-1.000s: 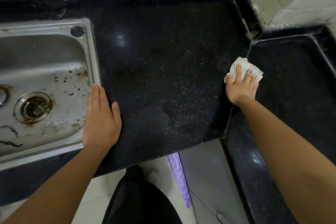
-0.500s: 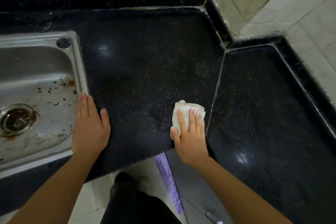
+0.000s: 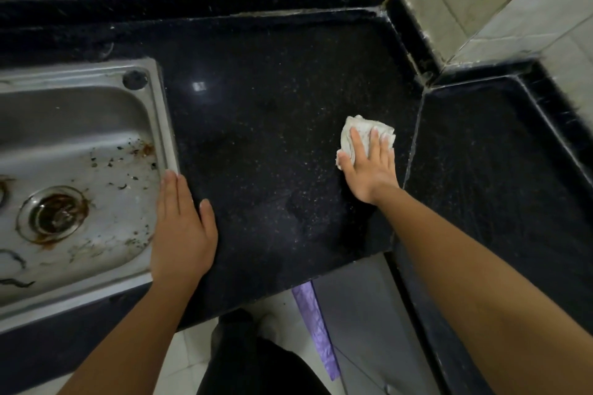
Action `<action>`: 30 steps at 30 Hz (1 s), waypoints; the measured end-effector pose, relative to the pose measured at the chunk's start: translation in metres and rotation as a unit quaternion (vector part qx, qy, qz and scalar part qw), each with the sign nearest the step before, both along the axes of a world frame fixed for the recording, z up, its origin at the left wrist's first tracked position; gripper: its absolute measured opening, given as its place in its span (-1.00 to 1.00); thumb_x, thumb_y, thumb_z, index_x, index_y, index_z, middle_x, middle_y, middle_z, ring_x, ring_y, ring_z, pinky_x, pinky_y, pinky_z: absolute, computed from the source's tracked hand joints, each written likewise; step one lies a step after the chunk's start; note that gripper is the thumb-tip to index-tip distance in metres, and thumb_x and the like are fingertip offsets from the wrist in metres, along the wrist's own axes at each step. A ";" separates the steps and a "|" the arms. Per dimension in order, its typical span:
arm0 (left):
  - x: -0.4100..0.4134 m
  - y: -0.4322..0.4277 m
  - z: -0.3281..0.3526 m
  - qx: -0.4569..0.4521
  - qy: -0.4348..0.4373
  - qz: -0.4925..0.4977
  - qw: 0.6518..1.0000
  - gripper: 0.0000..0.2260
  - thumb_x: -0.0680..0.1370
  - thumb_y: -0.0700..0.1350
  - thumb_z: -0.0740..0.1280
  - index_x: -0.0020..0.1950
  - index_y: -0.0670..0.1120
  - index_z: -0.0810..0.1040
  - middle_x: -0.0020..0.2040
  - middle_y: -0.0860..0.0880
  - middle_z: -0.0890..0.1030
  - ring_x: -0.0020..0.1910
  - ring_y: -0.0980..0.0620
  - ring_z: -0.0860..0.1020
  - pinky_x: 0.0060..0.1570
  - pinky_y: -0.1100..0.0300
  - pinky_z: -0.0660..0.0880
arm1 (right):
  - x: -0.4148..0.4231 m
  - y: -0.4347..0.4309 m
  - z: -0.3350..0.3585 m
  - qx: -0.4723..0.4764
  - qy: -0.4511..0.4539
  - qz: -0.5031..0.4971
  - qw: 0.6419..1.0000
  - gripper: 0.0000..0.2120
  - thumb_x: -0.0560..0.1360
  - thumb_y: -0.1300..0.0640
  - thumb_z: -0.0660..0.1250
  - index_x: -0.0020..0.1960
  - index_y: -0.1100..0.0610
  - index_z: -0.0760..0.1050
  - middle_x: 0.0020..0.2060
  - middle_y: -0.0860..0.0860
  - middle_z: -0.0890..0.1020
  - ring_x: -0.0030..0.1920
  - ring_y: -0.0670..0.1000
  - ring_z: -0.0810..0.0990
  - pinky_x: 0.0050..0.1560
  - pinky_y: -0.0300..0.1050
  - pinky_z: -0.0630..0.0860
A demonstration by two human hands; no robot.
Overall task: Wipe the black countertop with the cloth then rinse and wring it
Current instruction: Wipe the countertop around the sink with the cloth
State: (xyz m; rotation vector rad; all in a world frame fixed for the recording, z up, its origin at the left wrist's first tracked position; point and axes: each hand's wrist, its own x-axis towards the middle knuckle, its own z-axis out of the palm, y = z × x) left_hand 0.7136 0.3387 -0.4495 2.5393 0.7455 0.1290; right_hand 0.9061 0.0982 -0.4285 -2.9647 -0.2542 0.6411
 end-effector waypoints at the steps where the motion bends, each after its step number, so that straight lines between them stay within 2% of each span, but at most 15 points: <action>1: 0.000 0.000 0.000 -0.001 0.001 0.001 1.000 -0.47 0.65 -0.01 0.00 0.54 -0.23 0.00 0.56 -0.15 -0.01 0.54 -0.02 -0.05 0.46 0.18 -0.15 | -0.002 0.002 -0.001 0.002 -0.006 -0.005 1.000 -0.42 0.62 -0.23 -0.19 0.54 -0.10 -0.32 0.52 0.11 -0.32 0.49 0.11 -0.41 0.48 0.05 -0.38; 4: 0.000 0.000 0.002 -0.002 0.003 0.003 1.000 -0.47 0.65 -0.01 0.00 0.55 -0.22 -0.01 0.56 -0.14 -0.01 0.54 -0.02 -0.04 0.46 0.18 -0.13 | -0.020 0.008 -0.002 0.000 -0.020 -0.002 1.000 -0.43 0.62 -0.21 -0.21 0.53 -0.08 -0.34 0.52 0.15 -0.32 0.50 0.13 -0.41 0.48 0.06 -0.37; 7: 0.000 0.000 0.002 0.002 0.012 -0.001 1.000 -0.47 0.65 0.00 0.00 0.55 -0.22 -0.03 0.56 -0.14 -0.03 0.54 -0.02 -0.05 0.47 0.16 -0.13 | -0.059 0.012 -0.005 0.006 -0.012 0.050 0.999 -0.43 0.61 -0.22 -0.22 0.53 -0.09 -0.35 0.52 0.16 -0.30 0.51 0.16 -0.36 0.47 0.07 -0.37; 9: 0.000 0.000 0.003 0.000 0.013 -0.002 1.000 -0.47 0.65 0.00 0.00 0.55 -0.22 -0.03 0.56 -0.15 -0.03 0.54 -0.03 -0.05 0.47 0.16 -0.13 | -0.096 0.015 -0.009 0.016 -0.052 0.099 0.994 -0.41 0.60 -0.24 -0.26 0.55 -0.03 -0.24 0.54 0.24 -0.12 0.53 0.26 -0.18 0.49 0.10 -0.28; 11: 0.000 -0.001 0.005 -0.004 0.014 -0.003 1.000 -0.46 0.65 0.00 0.00 0.54 -0.23 -0.03 0.56 -0.15 -0.03 0.54 -0.03 -0.05 0.47 0.15 -0.13 | -0.135 0.017 -0.015 0.033 -0.087 0.137 0.986 -0.40 0.62 -0.21 -0.23 0.56 0.06 -0.03 0.49 0.31 0.14 0.50 0.34 0.07 0.46 0.18 -0.05; 12: 0.000 0.000 0.005 -0.005 0.013 -0.003 1.000 -0.46 0.65 -0.01 0.01 0.54 -0.23 -0.03 0.56 -0.16 -0.03 0.54 -0.04 -0.05 0.48 0.14 -0.12 | -0.152 0.020 -0.018 0.037 -0.087 0.149 0.984 -0.42 0.63 -0.20 -0.20 0.56 0.07 0.02 0.48 0.30 0.18 0.49 0.33 0.11 0.42 0.20 0.02; 16: 0.001 0.000 0.005 -0.009 0.017 -0.006 1.000 -0.46 0.64 -0.02 0.03 0.54 -0.25 -0.03 0.56 -0.17 -0.03 0.54 -0.07 -0.05 0.47 0.11 -0.12 | -0.185 0.027 -0.017 0.033 -0.067 0.201 0.977 -0.43 0.64 -0.20 -0.16 0.57 0.02 -0.05 0.52 0.24 0.12 0.51 0.26 0.02 0.41 0.17 0.02; 20: 0.000 0.000 0.008 -0.022 0.013 -0.006 1.000 -0.45 0.64 -0.03 0.04 0.54 -0.24 -0.06 0.56 -0.16 -0.05 0.53 -0.06 -0.07 0.45 0.13 -0.14 | -0.149 0.033 -0.010 0.008 -0.047 0.257 0.965 -0.42 0.61 -0.25 -0.25 0.56 -0.06 -0.17 0.55 0.20 -0.02 0.54 0.23 -0.09 0.51 0.11 -0.19; 23: 0.000 0.001 0.007 -0.021 0.013 -0.006 1.000 -0.45 0.64 -0.03 0.04 0.54 -0.24 -0.06 0.56 -0.17 -0.05 0.53 -0.07 -0.06 0.44 0.14 -0.16 | -0.103 0.064 -0.005 0.009 -0.031 0.190 0.981 -0.44 0.59 -0.24 -0.23 0.51 -0.13 -0.34 0.54 0.13 -0.24 0.52 0.14 -0.31 0.50 0.05 -0.32; 25: 0.000 0.001 0.006 -0.023 0.008 -0.008 1.000 -0.45 0.64 -0.04 0.05 0.54 -0.25 -0.04 0.56 -0.18 -0.04 0.53 -0.09 -0.06 0.44 0.14 -0.17 | -0.073 0.090 -0.003 0.006 -0.001 0.142 0.990 -0.44 0.62 -0.21 -0.20 0.51 -0.12 -0.38 0.52 0.10 -0.35 0.49 0.09 -0.42 0.47 0.03 -0.37; 28: -0.001 0.002 0.004 -0.040 -0.003 -0.006 0.999 -0.47 0.64 -0.04 0.03 0.53 -0.27 -0.01 0.55 -0.20 -0.01 0.53 -0.11 -0.05 0.46 0.10 -0.13 | -0.051 0.117 -0.003 -0.011 0.011 0.107 0.994 -0.44 0.63 -0.19 -0.22 0.52 -0.07 -0.38 0.50 0.13 -0.38 0.48 0.12 -0.45 0.46 0.06 -0.38; 30: -0.002 0.003 0.002 -0.034 -0.013 -0.010 0.999 -0.47 0.63 -0.02 -0.01 0.52 -0.30 0.03 0.54 -0.24 0.04 0.52 -0.16 0.01 0.49 0.01 -0.04 | -0.057 0.124 -0.002 -0.013 0.008 0.093 0.996 -0.43 0.63 -0.18 -0.22 0.53 -0.05 -0.37 0.51 0.14 -0.37 0.48 0.13 -0.44 0.45 0.06 -0.39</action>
